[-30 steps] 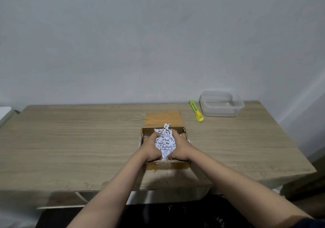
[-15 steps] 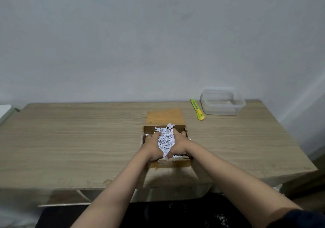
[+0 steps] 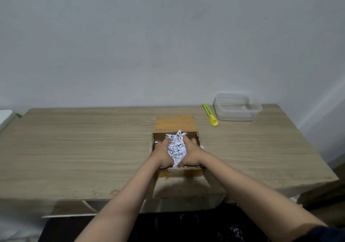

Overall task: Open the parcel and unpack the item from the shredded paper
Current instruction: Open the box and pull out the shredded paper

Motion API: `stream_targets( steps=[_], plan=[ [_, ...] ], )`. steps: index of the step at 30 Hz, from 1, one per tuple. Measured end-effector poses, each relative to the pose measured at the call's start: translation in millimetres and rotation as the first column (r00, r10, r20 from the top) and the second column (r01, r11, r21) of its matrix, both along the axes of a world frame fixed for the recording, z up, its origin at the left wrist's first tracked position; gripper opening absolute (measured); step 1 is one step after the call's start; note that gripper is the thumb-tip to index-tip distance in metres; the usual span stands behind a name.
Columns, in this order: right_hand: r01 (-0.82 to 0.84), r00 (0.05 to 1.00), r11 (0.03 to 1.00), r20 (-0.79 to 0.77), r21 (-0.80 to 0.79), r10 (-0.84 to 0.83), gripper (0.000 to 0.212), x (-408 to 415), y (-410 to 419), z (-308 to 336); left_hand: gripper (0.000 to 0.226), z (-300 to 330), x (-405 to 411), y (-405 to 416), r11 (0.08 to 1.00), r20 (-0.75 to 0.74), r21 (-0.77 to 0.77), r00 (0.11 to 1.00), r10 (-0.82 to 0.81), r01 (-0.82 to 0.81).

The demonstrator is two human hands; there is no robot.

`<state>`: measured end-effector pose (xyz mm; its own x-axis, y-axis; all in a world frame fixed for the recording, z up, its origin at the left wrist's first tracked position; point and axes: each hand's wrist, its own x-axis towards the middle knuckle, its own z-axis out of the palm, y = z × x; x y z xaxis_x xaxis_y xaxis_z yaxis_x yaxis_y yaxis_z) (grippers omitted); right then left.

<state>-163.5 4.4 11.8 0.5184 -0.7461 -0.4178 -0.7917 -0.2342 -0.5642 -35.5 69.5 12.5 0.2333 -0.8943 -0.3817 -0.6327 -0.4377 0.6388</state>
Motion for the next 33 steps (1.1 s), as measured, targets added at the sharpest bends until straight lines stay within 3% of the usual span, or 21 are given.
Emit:
stream_targets(
  steps=[5,12,17,22,33],
  plan=[
    [0.032,0.995,0.999,0.094,-0.032,-0.028,0.078,-5.3,5.2,1.2,0.08,6.4,-1.1,6.4,0.995,-0.016,-0.097,1.0,-0.022,0.02],
    [0.114,0.93,0.981,0.363,-0.155,-0.051,0.091,-15.7,17.6,2.9,0.077,12.7,1.6,13.5,0.961,-0.088,-0.278,0.996,-0.009,-0.016],
    [0.16,0.868,0.969,0.494,-0.19,-0.046,0.083,-15.4,21.8,8.2,0.077,20.0,5.6,14.8,0.921,-0.098,-0.389,0.995,-0.023,-0.017],
    [0.194,0.831,0.962,0.553,-0.19,-0.058,0.087,-0.5,22.0,16.4,0.077,34.3,25.0,14.0,0.885,-0.09,-0.465,0.994,-0.059,0.011],
    [0.092,0.853,0.973,0.521,-0.211,0.033,0.087,45.1,13.9,42.3,0.082,50.0,73.5,24.5,0.856,-0.12,-0.512,0.993,0.011,-0.071]
  ],
)
